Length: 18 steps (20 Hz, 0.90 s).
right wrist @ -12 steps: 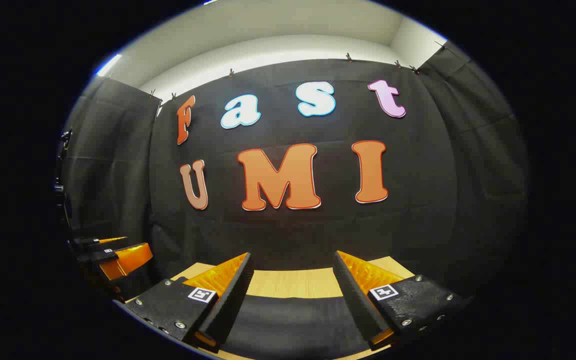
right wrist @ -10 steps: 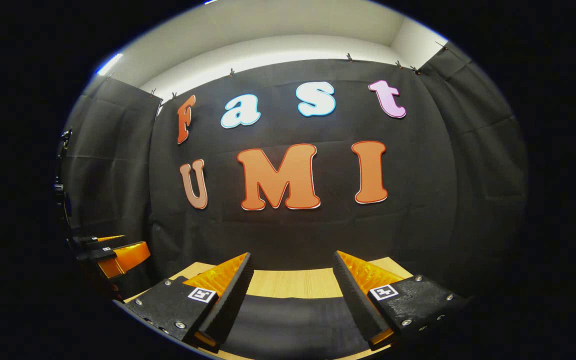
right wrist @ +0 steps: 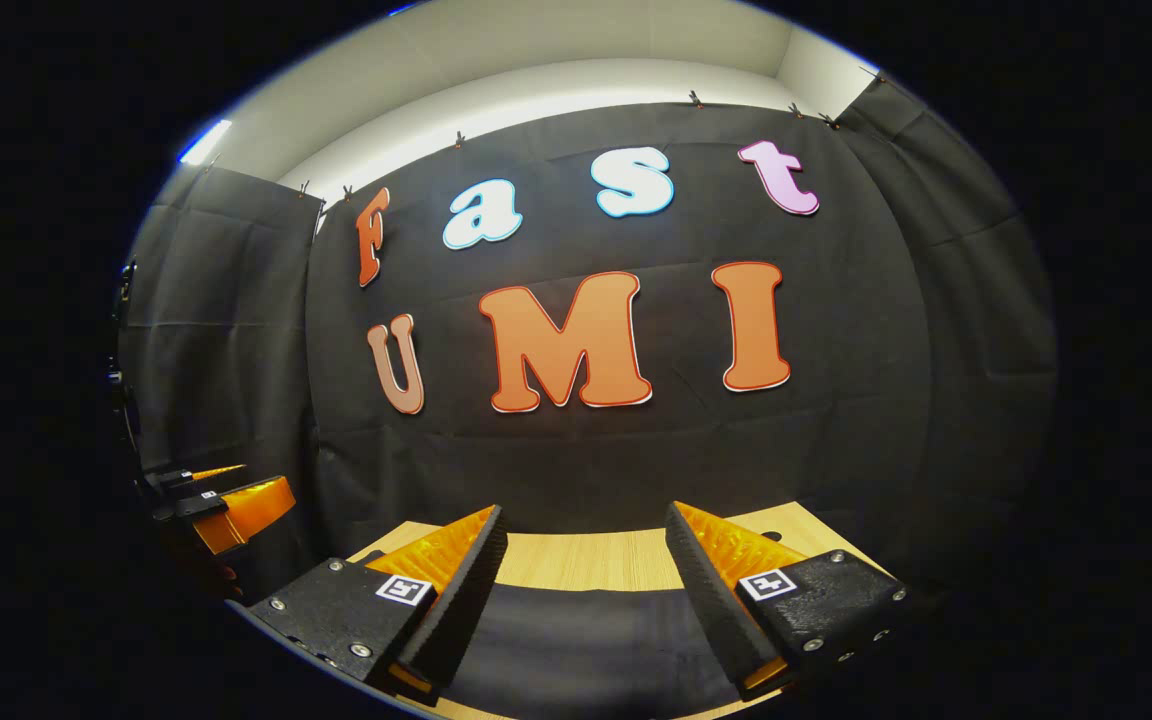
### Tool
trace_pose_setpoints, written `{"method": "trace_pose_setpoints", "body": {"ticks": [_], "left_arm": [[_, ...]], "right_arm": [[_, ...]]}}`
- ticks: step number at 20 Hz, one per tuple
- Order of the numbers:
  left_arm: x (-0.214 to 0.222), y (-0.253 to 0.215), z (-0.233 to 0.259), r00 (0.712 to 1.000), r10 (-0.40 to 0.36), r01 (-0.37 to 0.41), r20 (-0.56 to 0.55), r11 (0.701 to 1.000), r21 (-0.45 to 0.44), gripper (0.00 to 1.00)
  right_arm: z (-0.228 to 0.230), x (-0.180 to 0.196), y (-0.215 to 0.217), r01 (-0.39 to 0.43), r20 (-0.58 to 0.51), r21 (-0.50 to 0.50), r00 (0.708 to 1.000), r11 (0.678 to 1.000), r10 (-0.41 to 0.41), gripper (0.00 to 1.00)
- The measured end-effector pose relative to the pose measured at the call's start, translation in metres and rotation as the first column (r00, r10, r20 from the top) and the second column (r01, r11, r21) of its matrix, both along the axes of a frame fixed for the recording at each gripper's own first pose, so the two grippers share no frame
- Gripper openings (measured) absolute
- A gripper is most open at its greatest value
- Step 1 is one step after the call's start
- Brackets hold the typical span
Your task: Grasp the waist and the cuffs of the jeans and fold them to make the two legs overlap; first hold the waist and fold one-third of the jeans toward the cuffs, then hold the cuffs and fold the remaining one-third in the same direction to finish folding.
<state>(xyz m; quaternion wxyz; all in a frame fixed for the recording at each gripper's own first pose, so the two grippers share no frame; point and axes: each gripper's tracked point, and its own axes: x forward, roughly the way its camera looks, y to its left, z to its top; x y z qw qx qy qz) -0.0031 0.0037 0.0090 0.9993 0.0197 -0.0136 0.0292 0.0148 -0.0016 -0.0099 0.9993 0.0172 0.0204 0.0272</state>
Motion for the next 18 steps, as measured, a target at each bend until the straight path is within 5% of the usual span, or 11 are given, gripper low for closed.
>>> {"method": "trace_pose_setpoints", "body": {"ticks": [5,13,18], "left_arm": [[0.003,0.009,-0.002,1.000,0.021,-0.021,-0.014,0.999,-0.026,0.94],[0.016,0.063,-0.022,0.987,0.117,-0.121,-0.109,0.992,-0.026,0.97],[0.011,0.123,-0.094,0.927,0.185,-0.230,-0.328,0.967,-0.105,0.97]], "right_arm": [[0.005,0.008,0.000,-0.008,-0.017,0.015,1.000,1.000,0.008,0.96],[-0.011,0.007,-0.062,0.103,-0.081,-0.019,0.991,0.995,-0.104,0.96],[-0.064,0.002,-0.116,0.194,-0.267,0.004,0.946,0.981,-0.186,0.96]]}}
